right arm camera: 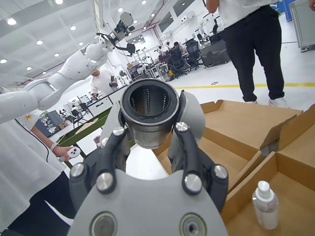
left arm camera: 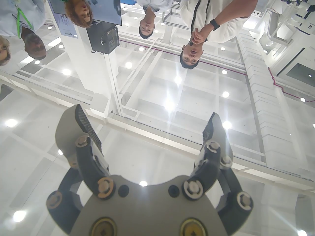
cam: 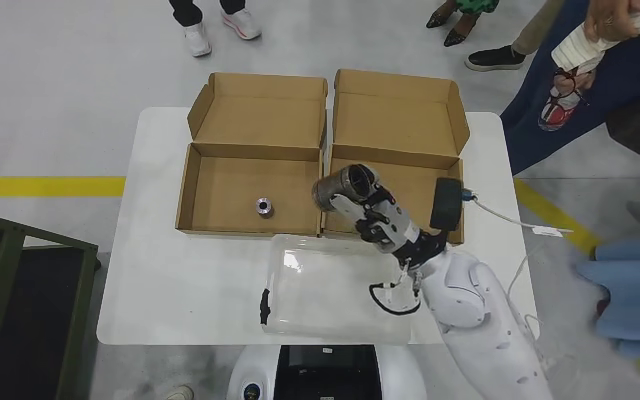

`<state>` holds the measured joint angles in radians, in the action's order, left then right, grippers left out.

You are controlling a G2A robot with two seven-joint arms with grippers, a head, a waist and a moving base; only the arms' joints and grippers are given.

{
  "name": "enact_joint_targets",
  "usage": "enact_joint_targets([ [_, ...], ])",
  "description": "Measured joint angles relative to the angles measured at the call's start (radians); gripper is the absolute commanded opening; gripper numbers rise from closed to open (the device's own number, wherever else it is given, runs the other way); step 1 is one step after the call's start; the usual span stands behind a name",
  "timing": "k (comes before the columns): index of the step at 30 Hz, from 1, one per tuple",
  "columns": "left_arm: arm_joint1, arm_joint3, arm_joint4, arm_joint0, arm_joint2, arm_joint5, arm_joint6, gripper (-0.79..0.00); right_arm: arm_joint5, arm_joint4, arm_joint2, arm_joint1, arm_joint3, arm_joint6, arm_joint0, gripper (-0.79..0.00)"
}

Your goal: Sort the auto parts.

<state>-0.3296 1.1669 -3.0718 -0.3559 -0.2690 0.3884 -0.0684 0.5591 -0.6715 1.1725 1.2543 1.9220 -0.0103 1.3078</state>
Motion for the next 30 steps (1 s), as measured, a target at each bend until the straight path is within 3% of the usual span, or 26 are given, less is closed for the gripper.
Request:
enact_joint_targets([
  [12,0.000,0.000,0.000,0.000,0.000,0.000,0.000,0.000,-0.035,-0.102,-0.074,0.012,-0.078,-0.043,-0.064,-0.785],
  [30,0.000,0.000,0.000,0.000,0.000,0.000,0.000,0.000,-0.175,-0.353,-0.281,0.068,-0.314,-0.100,-0.292,-0.785],
])
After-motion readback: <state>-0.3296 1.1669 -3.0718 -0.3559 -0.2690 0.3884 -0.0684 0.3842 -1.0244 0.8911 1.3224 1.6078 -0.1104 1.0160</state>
